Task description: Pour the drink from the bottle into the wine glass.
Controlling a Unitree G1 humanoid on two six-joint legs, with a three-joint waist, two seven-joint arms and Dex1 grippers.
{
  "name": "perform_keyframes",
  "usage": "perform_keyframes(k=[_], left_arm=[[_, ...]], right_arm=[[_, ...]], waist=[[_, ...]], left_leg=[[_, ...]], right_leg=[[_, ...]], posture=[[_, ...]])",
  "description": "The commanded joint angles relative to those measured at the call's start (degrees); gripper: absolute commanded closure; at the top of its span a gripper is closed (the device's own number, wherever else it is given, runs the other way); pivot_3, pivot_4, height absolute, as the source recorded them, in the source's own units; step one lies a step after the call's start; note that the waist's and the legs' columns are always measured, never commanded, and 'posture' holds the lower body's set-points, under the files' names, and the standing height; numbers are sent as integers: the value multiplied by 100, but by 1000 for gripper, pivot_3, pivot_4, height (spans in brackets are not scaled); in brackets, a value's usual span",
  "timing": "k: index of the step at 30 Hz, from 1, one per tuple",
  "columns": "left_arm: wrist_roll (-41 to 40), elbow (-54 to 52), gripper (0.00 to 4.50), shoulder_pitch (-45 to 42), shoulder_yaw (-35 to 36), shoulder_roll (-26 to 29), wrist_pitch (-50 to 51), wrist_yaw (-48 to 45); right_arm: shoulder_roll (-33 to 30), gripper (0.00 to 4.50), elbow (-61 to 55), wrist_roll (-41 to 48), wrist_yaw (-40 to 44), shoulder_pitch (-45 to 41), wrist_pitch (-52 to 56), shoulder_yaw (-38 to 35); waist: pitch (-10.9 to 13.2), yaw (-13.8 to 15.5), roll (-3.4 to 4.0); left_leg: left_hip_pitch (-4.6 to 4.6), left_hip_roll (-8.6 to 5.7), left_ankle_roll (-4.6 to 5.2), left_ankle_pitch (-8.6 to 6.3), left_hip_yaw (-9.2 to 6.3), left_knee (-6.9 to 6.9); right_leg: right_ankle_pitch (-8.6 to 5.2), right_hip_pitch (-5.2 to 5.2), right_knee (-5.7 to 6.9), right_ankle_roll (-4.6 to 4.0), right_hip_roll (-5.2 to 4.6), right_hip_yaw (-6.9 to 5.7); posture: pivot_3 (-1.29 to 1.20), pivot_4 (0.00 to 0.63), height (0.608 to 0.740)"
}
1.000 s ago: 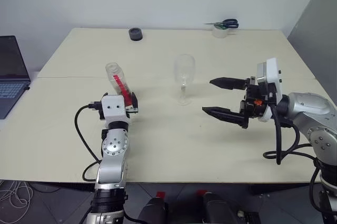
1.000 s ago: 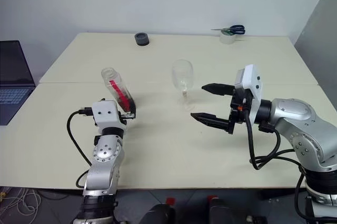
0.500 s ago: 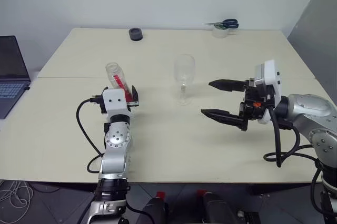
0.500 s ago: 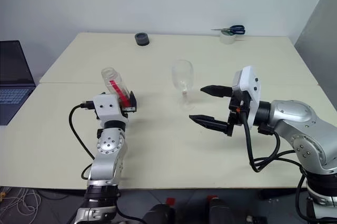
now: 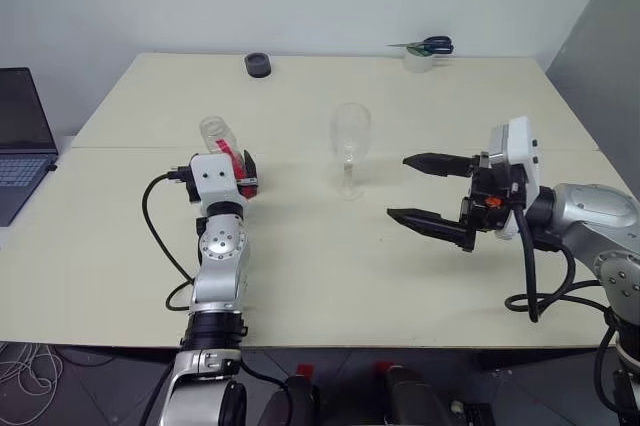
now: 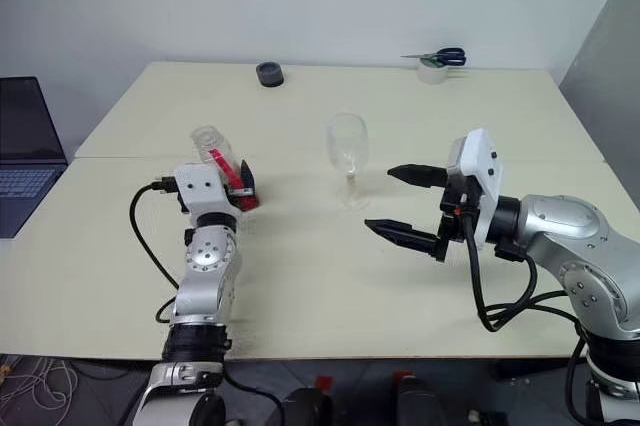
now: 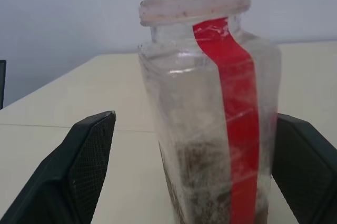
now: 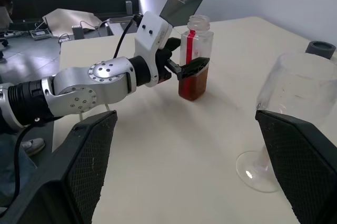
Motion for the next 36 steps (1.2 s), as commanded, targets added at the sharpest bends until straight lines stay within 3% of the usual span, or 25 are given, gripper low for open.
perform_keyframes(k=[1, 17, 26, 32, 36], left_arm=[[-54, 193, 0, -225, 118, 115, -307, 52], [-185, 1503, 0, -656, 179, 279, -1022, -18], [-290, 1734, 2672, -747, 204, 256, -1195, -41], [-281, 1709, 2838, -730, 142, 292, -1110, -125], [-413, 1756, 2838, -1069, 142, 613, -833, -647]], right_arm=[[-52, 19, -136, 142, -26, -159, 22, -126], [-109, 19, -224, 227, -150, -141, 114, -159], [-140, 0, -322, 224, -173, 15, 73, -206], [-160, 0, -324, 156, -183, 52, 30, -208], [32, 0, -248, 2, -529, 84, -115, -268]], waist=[[0, -2, 0], [-1, -4, -1], [-1, -7, -2], [-1, -8, -2], [0, -9, -4]], left_leg=[[0, 0, 0, 0, 0, 0], [0, -1, 0, 0, 1, 0], [0, -1, 0, 0, 1, 0], [0, -1, 0, 0, 1, 0], [0, -1, 0, 0, 0, 1]], right_leg=[[0, 0, 0, 0, 0, 0], [0, -3, 2, 0, -1, 3], [0, -4, 3, 1, 0, 3], [1, -5, 4, 1, 0, 4], [1, -5, 7, 1, 0, 2]], posture=[[0, 150, 740], [0, 150, 740], [0, 150, 740], [0, 150, 740], [0, 150, 740]])
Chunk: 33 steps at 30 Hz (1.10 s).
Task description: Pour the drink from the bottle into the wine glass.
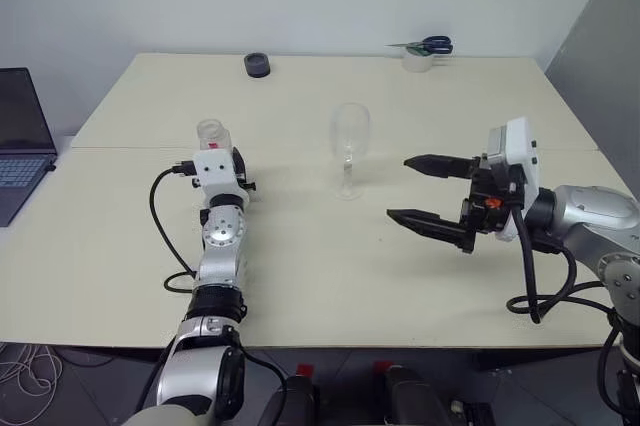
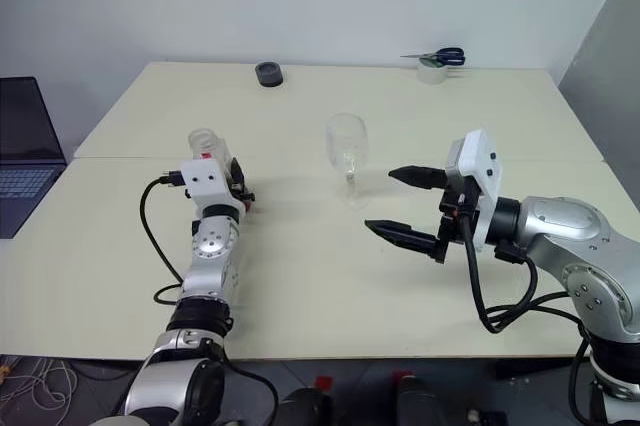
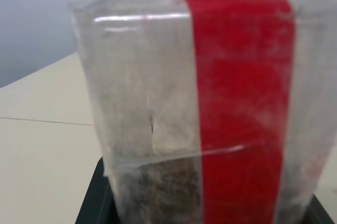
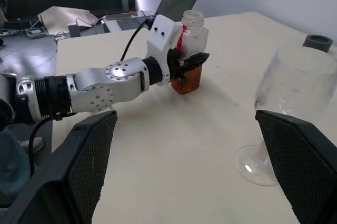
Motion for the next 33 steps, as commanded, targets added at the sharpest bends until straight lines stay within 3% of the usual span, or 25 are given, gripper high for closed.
perform_keyframes(k=[1, 8, 17, 33], left_arm=[[-39, -48, 2838, -445, -75, 387, 98, -496], [-382, 622, 2838, -1514, -149, 841, 520, -1769], [309, 1576, 2838, -2784, -1010, 1355, -360, -2924], [1703, 2893, 2838, -3923, -2192, 1597, -2271, -3081]], right_arm=[[169, 0, -114, -190, -347, 19, -260, -236], [769, 0, 221, -1113, -1077, -78, -846, -7], [1116, 0, 471, -1809, -1369, -144, -1348, -34], [1398, 0, 625, -2081, -1369, -279, -1521, 65]], waist=[[2, -4, -4], [2, -28, -10], [3, -48, -11], [4, -77, -11]], left_leg=[[0, 0, 0, 0, 0, 1], [-6, -4, -1, 1, -3, 8], [-10, -11, -1, 1, 1, 1], [-12, -14, 0, 1, 4, -2]], right_leg=[[0, 0, 1, 0, 0, -1], [0, -3, 4, 0, 0, -7], [-1, -18, 2, 1, -1, 2], [-1, -25, 10, 2, 2, 7]], posture=[[0, 150, 740], [0, 150, 740], [0, 150, 740], [0, 150, 740]])
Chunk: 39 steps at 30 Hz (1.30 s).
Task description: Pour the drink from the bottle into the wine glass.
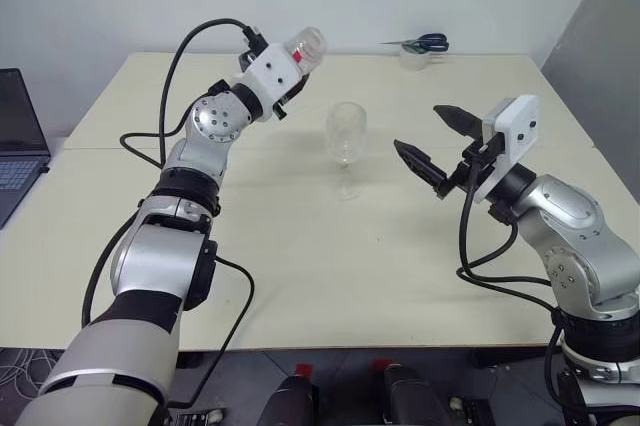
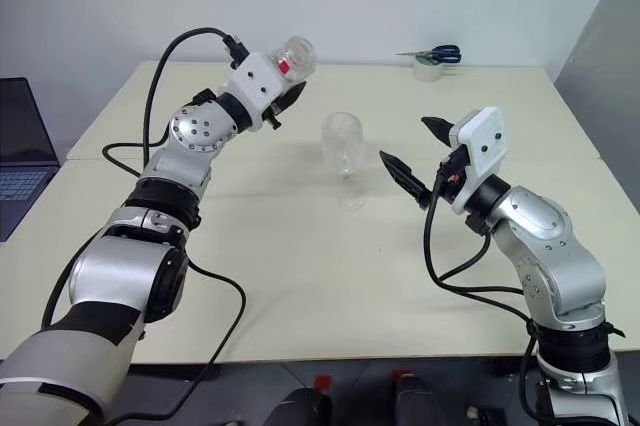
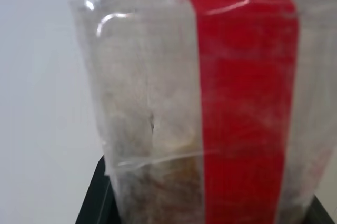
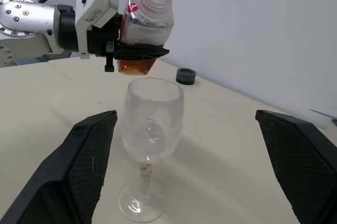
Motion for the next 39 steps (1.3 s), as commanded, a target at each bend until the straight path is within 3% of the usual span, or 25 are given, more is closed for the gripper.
perform_keyframes(k=[1, 39], left_arm=[[241, 19, 2838, -352, -132, 137, -413, 129], [1839, 698, 2838, -866, -1165, 645, -1171, 809]], right_arm=[[-35, 0, -94, -73, -16, -163, -166, -170], [25, 0, -111, -222, -18, -6, -314, -192]], waist=[[0, -2, 0], [0, -114, 0]], left_leg=[[0, -1, 0, 0, 2, 0], [-1, -3, 2, 0, 2, 1]], right_leg=[[0, 0, 0, 0, 0, 1], [-2, -3, 11, 3, 5, 0]], posture=[[0, 150, 740], [0, 150, 740]])
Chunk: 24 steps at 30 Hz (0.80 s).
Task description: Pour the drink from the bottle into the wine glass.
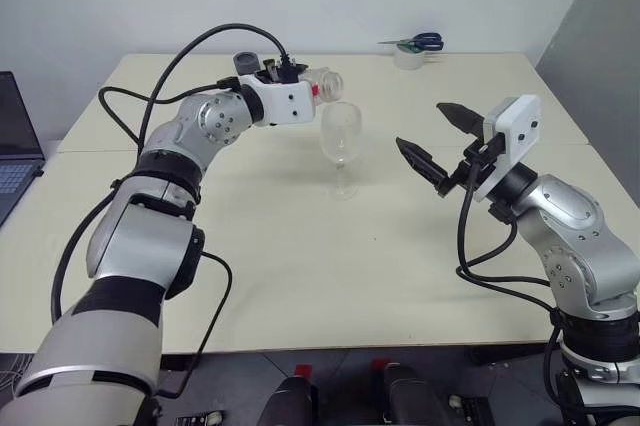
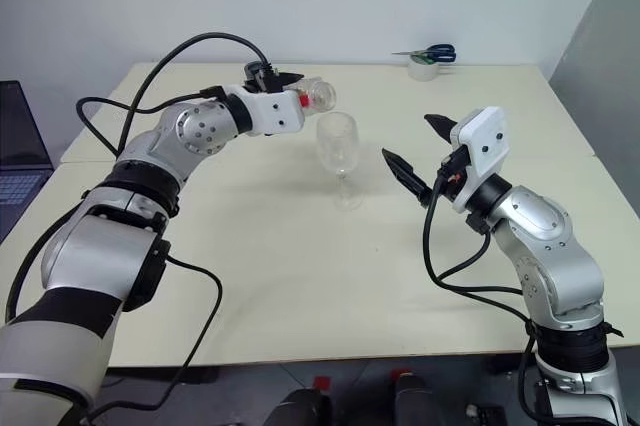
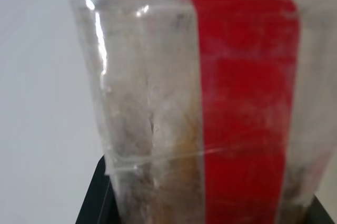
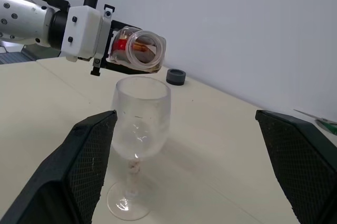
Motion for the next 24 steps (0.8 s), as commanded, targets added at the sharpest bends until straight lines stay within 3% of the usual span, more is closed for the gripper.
perform_keyframes(k=[1, 24], left_arm=[[94, -24, 2838, -332, -46, 137, -72, 194], [542, 154, 2838, -632, -394, 287, -254, 470]], right_arm=[[-14, 0, -133, -33, -23, -29, -158, -185], [29, 0, -183, 7, -90, -42, -136, -277]], waist=[[0, -2, 0], [0, -3, 0]], left_leg=[[0, 0, 0, 0, 0, 0], [-1, -4, 1, 0, 1, 2]], right_leg=[[0, 0, 0, 0, 1, 0], [-2, -1, 4, 3, 1, 0]], posture=[[0, 150, 740], [0, 150, 740]])
